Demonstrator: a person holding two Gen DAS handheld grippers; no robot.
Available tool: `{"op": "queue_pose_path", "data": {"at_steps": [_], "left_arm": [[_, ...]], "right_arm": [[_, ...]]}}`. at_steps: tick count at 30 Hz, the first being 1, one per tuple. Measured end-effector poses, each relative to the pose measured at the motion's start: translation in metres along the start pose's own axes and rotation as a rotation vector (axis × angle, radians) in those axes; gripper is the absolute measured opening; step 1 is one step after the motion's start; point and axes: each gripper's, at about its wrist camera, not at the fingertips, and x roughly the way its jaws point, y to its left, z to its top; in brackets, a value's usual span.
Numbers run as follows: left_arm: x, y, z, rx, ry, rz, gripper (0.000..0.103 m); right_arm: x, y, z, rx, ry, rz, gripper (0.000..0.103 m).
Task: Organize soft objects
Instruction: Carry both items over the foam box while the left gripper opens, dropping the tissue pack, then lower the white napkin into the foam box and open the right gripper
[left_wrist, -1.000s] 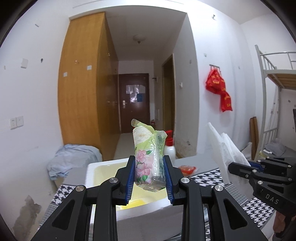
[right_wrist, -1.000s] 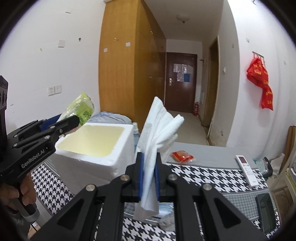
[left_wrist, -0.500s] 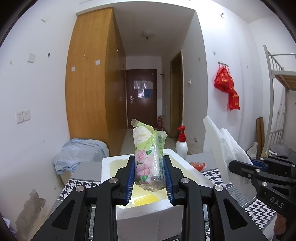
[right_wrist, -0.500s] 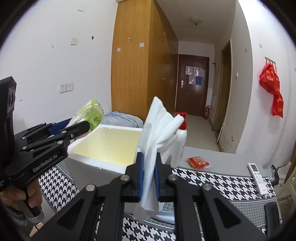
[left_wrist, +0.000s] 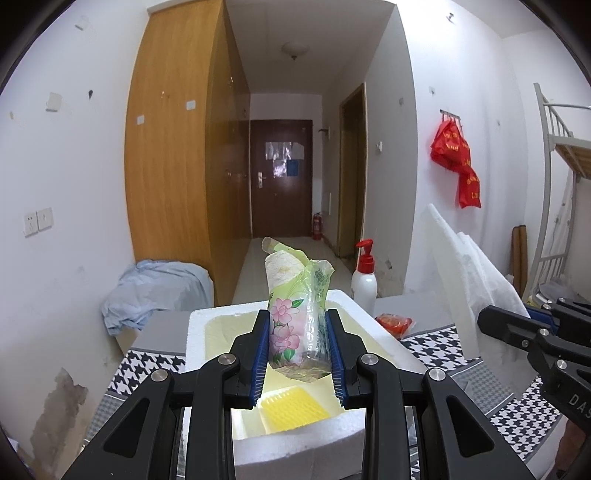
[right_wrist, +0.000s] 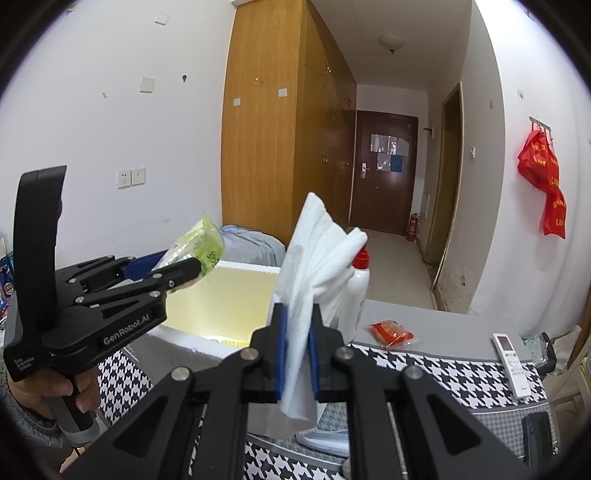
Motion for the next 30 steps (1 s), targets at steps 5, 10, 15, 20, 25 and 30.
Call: {"op": "queue_pose_path", "data": {"at_steps": [5,10,15,20,25,30], "left_arm": [[0.011,0.003,0.000,-0.011,0.033,0.003,0.033],[0.010,0.004,0.000,-0.015,0.032,-0.003,0.072],[-0.005,0.009,-0.004,-0.020,-0.003,0.023,0.096],[-0.030,0.018,-0.005,-0.051,-0.047,0.053,0.102],[-0.050,0.018,-0.001,-0.047,-0.077,0.093,0.102],[-0.059,0.022,-0.003,-0.057,-0.070,0.116,0.102]], "right_arm": [[0.002,-0.003,-0.002,0.005,0.008,0.006,0.014],[0.003,-0.002,-0.002,0.005,0.012,0.010,0.014],[0.003,0.000,0.000,0.005,0.007,0.016,0.014],[0.000,0.003,0.002,0.000,0.006,0.034,0.014],[-0.005,0.004,0.005,-0.002,0.007,0.063,0.014],[-0.001,0.009,0.011,-0.013,0.013,0.088,0.014]]}}
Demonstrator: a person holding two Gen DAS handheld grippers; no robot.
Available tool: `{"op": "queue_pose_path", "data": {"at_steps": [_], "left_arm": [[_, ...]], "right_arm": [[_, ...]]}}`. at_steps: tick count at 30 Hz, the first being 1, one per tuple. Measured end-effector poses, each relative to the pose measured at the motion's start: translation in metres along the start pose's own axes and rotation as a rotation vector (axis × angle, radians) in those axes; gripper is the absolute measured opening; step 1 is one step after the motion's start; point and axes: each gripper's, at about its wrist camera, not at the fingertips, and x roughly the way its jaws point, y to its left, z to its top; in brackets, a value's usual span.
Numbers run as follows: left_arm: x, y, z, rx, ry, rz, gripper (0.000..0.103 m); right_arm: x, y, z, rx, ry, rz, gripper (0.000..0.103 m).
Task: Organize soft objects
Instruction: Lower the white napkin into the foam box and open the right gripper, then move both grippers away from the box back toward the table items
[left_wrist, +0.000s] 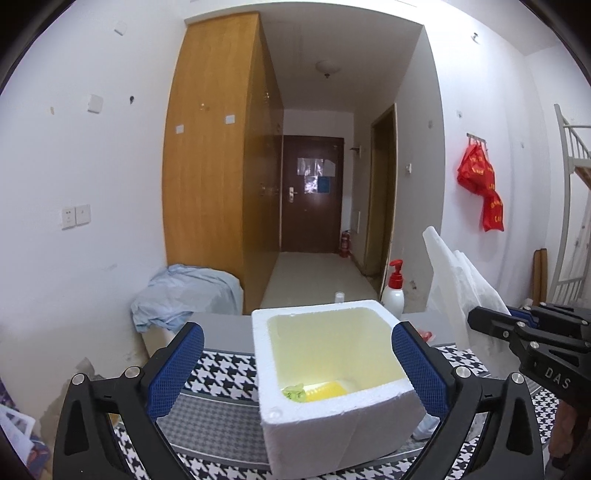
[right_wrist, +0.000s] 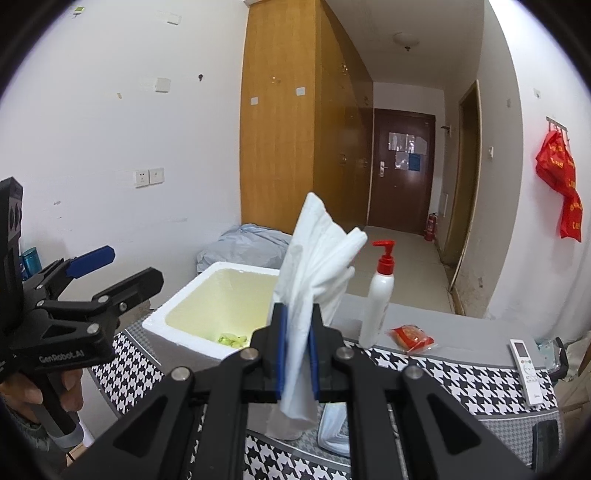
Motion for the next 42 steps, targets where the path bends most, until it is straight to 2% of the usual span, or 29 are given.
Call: {"op": "queue_pose_path", "data": {"at_steps": [8,12,19,25,30,32,33,34,42], "left_arm": [[-0.018,0.009,-0.003,-0.001,-0.034,0.048,0.102],[-0.021,0.015,-0.003,-0.016,-0.036,0.039,0.102],[-0.026,0.017,-0.007,-0.003,-0.056,0.067,0.102],[-0.019,0.022,-0.012,-0.019,-0.018,0.085,0.102],[-0.025,0.028,-0.014,-0.026,-0.026,0.109,0.102],[-0.028,0.029,-0.015,-0.027,-0.029,0.106,0.102],[-0.028,0.029,-0.016,-0.023,-0.031,0.101,0.102],[-0.028,0.028,-0.016,-0.020,-0.031,0.095,0.102],[-0.027,0.034,-0.018,-0.013,-0.039,0.040,0.102]], "right_arm": [[0.023,0.010,0.012,-0.018,0.020,0.032,0.014],[0.031,0.017,0.014,-0.022,0.027,0.051,0.014],[0.046,0.021,0.011,-0.036,0.060,0.073,0.014],[0.063,0.029,0.016,-0.056,0.090,0.090,0.014],[0.073,0.036,0.015,-0.060,0.120,0.108,0.015],[0.076,0.040,0.014,-0.067,0.134,0.114,0.027],[0.078,0.042,0.013,-0.078,0.147,0.120,0.044],[0.080,0.043,0.012,-0.084,0.155,0.122,0.056],[0.083,0.048,0.006,-0.068,0.175,0.095,0.057]]}}
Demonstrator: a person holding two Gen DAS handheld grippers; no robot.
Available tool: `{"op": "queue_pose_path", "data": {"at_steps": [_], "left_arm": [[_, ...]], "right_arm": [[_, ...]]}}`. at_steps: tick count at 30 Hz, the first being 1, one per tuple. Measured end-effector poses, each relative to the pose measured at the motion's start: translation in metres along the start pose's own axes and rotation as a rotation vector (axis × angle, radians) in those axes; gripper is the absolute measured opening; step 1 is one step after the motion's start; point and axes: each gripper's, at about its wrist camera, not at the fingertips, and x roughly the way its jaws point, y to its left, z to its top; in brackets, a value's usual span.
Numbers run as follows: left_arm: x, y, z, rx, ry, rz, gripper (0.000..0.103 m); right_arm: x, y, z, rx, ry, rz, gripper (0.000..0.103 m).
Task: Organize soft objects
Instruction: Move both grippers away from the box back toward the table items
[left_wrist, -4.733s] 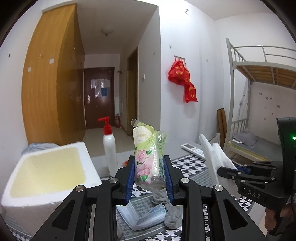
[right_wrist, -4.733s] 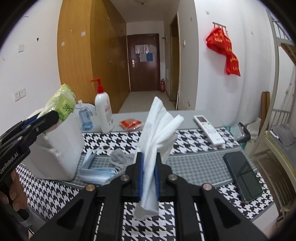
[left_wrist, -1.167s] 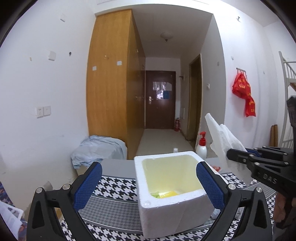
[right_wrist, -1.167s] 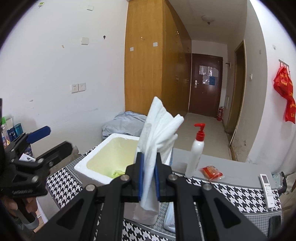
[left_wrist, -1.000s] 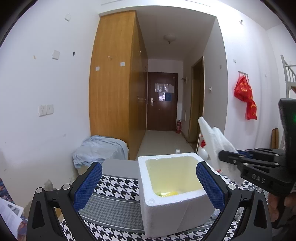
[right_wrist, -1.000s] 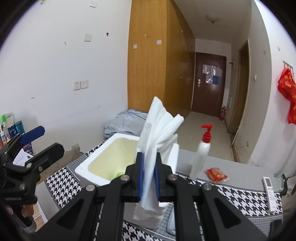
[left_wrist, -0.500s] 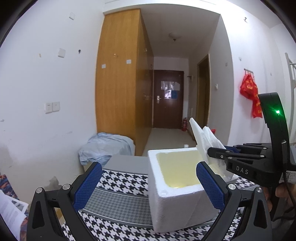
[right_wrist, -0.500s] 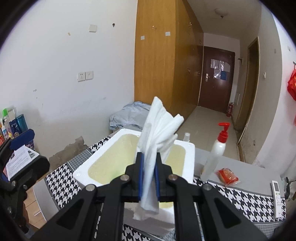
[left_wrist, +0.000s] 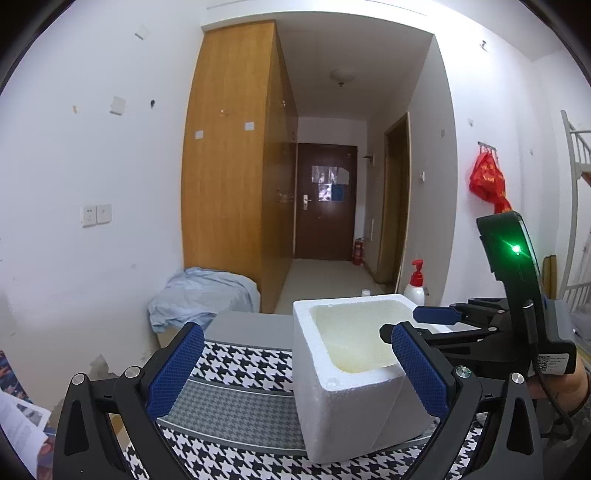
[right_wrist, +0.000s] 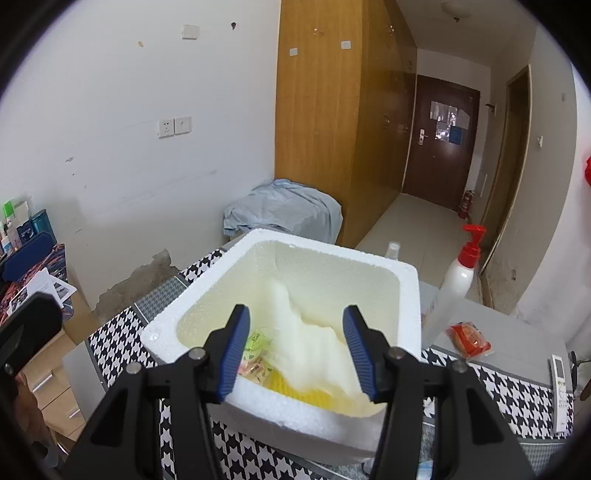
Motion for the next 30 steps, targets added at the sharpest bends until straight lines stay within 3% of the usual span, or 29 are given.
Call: {"op": "queue_pose_path", "data": {"at_steps": [5,9,14,16,18,30], "left_arm": [[0.001,0.001,-0.002,0.010,0.007,-0.002,0.102],[0.001,0.002,-0.007,-0.011,0.026,-0.033,0.102],[-0.003,-0.004,-0.017,-0.028,0.037,-0.071,0.102],[-0.006,-0.007,-0.021,-0.036,0.031,-0.075,0.102],[-0.011,-0.012,-0.023,-0.035,0.019,-0.086,0.102],[-0.012,-0.045,-0.035,-0.009,-0.025,-0.119,0.102]], "right_arm": [[-0.013,-0.005,-0.002,0.022,-0.029,-0.017,0.059],[-0.033,-0.010,-0.009,0.042,-0.077,-0.018,0.070],[-0.063,-0.018,-0.025,0.065,-0.141,-0.042,0.072],[-0.075,-0.021,-0.033,0.073,-0.174,-0.039,0.092],[-0.085,-0.026,-0.043,0.096,-0.216,-0.047,0.102],[-0.109,-0.050,-0.081,0.153,-0.228,-0.152,0.102]]}}
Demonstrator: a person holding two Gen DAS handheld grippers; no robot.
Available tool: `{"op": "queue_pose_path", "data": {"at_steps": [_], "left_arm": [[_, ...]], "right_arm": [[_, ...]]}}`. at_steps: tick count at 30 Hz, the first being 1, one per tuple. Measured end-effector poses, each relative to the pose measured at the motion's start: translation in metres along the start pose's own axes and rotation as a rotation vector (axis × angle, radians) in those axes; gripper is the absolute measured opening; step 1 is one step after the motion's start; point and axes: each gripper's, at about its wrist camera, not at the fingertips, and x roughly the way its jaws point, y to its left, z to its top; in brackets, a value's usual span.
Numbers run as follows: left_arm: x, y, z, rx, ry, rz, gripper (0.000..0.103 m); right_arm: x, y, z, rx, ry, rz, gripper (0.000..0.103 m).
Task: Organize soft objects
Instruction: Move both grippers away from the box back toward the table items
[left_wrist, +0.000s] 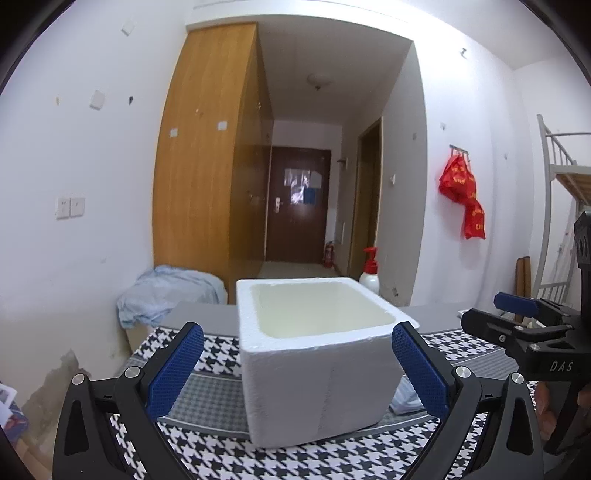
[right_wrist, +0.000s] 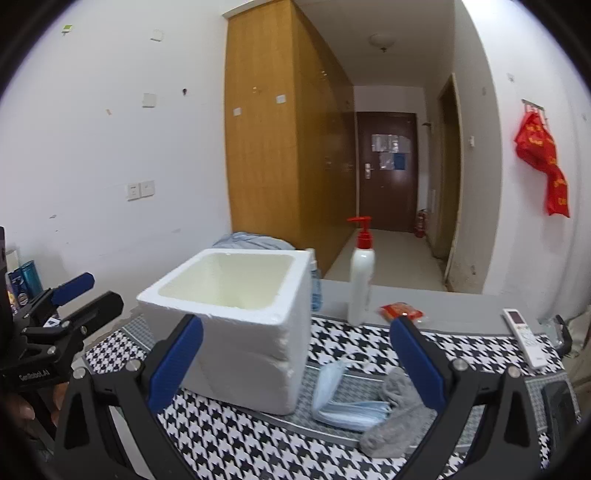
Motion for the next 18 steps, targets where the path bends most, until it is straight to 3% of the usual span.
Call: {"op": "queue_pose_path", "data": {"at_steps": [18], "left_arm": [[0.017,-0.043,-0.019,0.071,0.073,-0.182,0.102]], "right_arm": [[-0.026,-0.031,-0.037,0.031,0.025,-0.154,0.102]]}}
